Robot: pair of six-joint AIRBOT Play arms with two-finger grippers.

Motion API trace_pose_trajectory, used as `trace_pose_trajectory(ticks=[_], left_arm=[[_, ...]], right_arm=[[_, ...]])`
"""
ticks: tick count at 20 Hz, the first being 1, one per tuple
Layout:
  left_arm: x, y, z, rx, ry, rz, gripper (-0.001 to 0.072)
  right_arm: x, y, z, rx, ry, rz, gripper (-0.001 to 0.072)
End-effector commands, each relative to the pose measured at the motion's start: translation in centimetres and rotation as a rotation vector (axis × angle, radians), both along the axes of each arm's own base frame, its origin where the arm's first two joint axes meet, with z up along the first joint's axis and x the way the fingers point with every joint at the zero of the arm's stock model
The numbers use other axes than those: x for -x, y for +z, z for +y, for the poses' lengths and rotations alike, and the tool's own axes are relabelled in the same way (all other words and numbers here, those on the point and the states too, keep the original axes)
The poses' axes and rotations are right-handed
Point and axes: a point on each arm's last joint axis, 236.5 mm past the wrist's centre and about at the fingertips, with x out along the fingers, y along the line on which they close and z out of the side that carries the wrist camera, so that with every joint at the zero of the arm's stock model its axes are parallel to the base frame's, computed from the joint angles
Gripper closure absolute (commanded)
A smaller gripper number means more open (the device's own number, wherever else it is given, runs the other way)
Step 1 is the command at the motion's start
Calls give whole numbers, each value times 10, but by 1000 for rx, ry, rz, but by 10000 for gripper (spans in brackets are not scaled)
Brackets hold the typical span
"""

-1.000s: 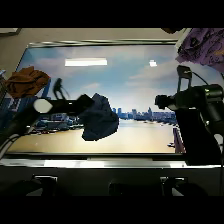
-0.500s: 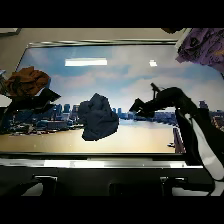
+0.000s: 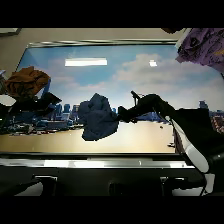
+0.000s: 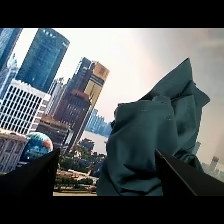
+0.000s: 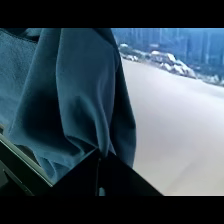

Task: Fold the clothes and pants, and hang the long-sleeved shirts on hangers.

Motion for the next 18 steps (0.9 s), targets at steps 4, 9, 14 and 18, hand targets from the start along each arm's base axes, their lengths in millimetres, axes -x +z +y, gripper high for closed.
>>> trace_pose_trajectory(ticks=[4, 9, 14, 18], left_arm=[[-1, -46, -45, 39, -190, 35, 39], [-21, -83, -83, 80, -230, -7, 45], [-36, -102, -97, 121, -179, -26, 188], [-33, -113, -105, 127, -181, -5, 702]], right_arm=[[5, 7, -13, 78, 20, -31, 683], [18, 10, -14, 80, 56, 8, 683], [22, 11, -14, 79, 66, 18, 683], [22, 12, -14, 78, 68, 17, 684]])
